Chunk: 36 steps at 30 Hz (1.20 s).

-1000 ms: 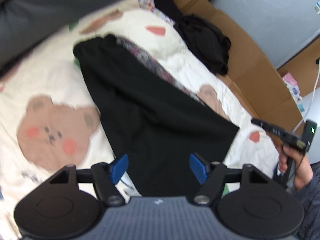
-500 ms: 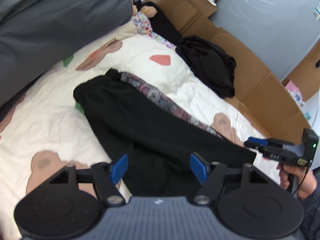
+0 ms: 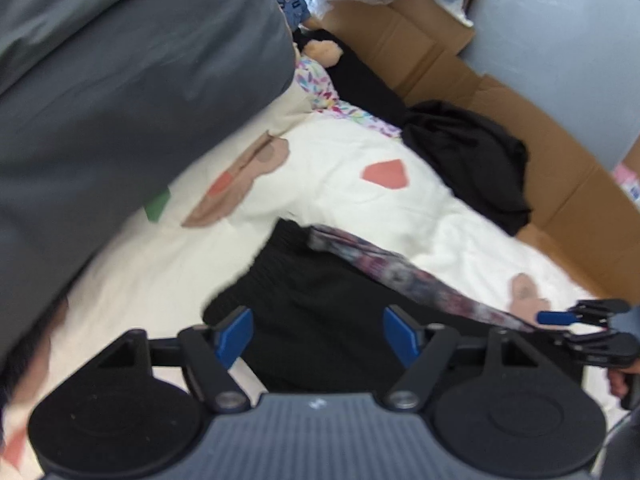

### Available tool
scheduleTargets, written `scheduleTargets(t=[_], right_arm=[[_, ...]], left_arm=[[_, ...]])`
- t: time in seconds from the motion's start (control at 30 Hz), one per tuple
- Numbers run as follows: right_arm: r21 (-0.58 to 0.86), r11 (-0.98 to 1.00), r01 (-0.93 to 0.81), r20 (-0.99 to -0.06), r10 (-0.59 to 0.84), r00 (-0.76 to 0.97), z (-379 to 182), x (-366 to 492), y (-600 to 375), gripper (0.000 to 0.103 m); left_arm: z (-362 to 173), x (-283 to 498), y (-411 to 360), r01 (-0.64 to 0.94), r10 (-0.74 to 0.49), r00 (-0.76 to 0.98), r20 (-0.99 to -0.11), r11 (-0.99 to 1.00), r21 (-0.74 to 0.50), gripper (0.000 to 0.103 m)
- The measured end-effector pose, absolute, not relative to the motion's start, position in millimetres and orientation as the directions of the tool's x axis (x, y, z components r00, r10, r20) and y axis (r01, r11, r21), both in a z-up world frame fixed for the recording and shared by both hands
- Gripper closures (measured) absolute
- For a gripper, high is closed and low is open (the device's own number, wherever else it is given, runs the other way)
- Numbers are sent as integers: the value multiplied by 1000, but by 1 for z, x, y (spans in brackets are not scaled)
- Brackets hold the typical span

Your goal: Fold clothes

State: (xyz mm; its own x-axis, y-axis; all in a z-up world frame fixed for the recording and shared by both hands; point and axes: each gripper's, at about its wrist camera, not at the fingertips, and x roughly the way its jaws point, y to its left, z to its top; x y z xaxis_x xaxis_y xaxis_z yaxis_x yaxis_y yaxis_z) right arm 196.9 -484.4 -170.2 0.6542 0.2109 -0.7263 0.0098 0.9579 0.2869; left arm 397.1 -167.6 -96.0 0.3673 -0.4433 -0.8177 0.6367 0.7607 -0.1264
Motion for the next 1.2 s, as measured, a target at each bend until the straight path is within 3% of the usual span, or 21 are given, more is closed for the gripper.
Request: scheduleTargets(t=[0.17, 0.57, 0.63, 0.67, 0.7, 0.93, 1.0, 1.17, 1.2], right_arm=[[275, 961, 13, -757, 208, 620, -180, 215, -477, 64], [251, 968, 16, -798, 198, 569, -195, 233, -462, 64], [242, 970, 14, -801, 192, 568, -196, 233, -460, 64], [239, 971, 14, -804, 189, 563, -197, 233, -460, 64], [235, 972, 14, -808, 188, 558, -198, 233, -459, 63], [193, 981, 20, -827, 152, 541, -201, 232, -460, 63], [185, 982, 28, -826, 140, 546, -200, 230, -463, 63], [162, 987, 1, -828, 135, 544, -203, 227, -465, 63], [156, 988, -13, -824, 137, 550, -202, 225, -465, 70]], left_arm=[[-122, 428, -185, 693, -442, 340, -830, 714, -96, 18], [-157, 447, -190, 761, -464, 261, -846, 638, -116, 19], [-158, 447, -190, 765, -472, 250, -845, 631, -126, 24], [-160, 447, -189, 766, -469, 242, -849, 630, -130, 31], [-161, 447, -189, 768, -466, 234, -853, 627, -132, 47], [-155, 444, -183, 780, -508, 232, -829, 607, -154, 80], [-145, 446, -179, 760, -565, 247, -787, 617, -205, 85], [-134, 447, -191, 755, -603, 312, -734, 627, -193, 90], [-134, 448, -193, 748, -609, 325, -724, 633, -196, 90]])
